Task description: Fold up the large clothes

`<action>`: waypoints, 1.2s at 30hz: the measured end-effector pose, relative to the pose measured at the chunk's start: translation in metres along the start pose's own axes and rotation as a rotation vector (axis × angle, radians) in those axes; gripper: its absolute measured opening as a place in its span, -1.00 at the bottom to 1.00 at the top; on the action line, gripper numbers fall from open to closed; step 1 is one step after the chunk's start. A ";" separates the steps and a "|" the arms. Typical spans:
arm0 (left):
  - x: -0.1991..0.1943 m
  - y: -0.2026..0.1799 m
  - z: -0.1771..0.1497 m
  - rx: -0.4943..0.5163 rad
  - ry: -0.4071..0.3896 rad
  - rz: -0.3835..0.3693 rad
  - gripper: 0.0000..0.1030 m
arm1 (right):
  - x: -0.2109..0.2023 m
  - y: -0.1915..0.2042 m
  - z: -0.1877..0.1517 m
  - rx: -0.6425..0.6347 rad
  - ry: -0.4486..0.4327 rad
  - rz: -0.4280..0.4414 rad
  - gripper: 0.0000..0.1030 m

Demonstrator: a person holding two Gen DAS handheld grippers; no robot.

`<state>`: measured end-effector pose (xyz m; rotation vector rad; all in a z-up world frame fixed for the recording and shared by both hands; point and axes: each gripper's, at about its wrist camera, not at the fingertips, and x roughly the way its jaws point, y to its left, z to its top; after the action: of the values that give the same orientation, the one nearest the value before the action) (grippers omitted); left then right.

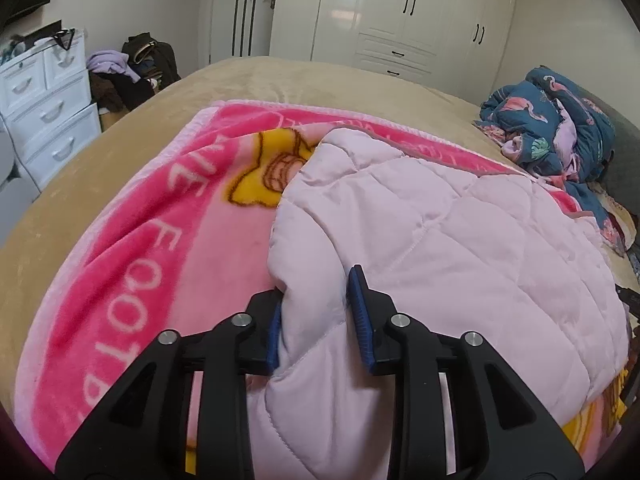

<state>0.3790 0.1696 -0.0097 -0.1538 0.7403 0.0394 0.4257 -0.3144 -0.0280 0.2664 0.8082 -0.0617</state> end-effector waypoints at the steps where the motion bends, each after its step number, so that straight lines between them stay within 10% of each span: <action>1: -0.001 0.000 0.000 0.001 0.002 0.007 -0.43 | -0.004 0.001 -0.002 -0.008 -0.006 -0.008 -0.10; 6: -0.015 -0.005 0.004 -0.022 -0.011 0.022 0.29 | -0.032 -0.001 -0.013 -0.004 -0.040 0.025 0.64; 11: -0.040 -0.013 0.006 -0.038 -0.063 0.027 0.81 | -0.065 -0.002 -0.025 0.015 -0.076 0.074 0.87; 36: -0.110 -0.023 -0.041 -0.041 -0.036 0.023 0.82 | -0.154 0.025 -0.070 0.005 -0.110 0.282 0.90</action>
<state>0.2720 0.1428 0.0376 -0.1833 0.7053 0.0789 0.2736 -0.2792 0.0426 0.3767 0.6553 0.1850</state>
